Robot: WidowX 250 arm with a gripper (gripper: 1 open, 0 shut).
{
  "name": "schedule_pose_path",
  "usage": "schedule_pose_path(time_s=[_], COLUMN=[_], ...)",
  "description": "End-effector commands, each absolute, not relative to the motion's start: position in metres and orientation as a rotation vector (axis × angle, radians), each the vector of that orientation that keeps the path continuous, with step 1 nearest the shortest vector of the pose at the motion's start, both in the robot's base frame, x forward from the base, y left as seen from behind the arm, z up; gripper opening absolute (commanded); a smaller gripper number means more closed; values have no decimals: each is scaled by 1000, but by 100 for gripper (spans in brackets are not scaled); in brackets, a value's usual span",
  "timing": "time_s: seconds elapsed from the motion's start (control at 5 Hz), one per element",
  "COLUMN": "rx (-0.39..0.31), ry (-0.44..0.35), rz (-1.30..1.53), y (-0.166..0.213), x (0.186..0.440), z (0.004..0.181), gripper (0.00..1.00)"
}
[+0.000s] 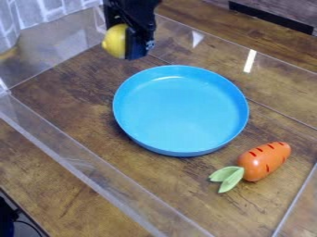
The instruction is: Put the lemon on the blue tray
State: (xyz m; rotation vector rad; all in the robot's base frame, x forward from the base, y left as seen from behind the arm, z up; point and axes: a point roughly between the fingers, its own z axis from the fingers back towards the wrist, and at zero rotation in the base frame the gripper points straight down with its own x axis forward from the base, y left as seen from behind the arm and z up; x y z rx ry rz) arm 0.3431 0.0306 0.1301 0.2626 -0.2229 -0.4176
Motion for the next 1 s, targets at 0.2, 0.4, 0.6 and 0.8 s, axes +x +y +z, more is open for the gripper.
schedule_pose_path(time_s=[0.2, 0.4, 0.6, 0.8], rx=[244, 233, 229, 225], ry=[-315, -323, -327, -324], rz=[-478, -492, -487, -485], y=[-15, -33, -42, -45], x=[326, 321, 319, 322], z=[158, 155, 146, 136], gripper=[0, 0, 0, 0])
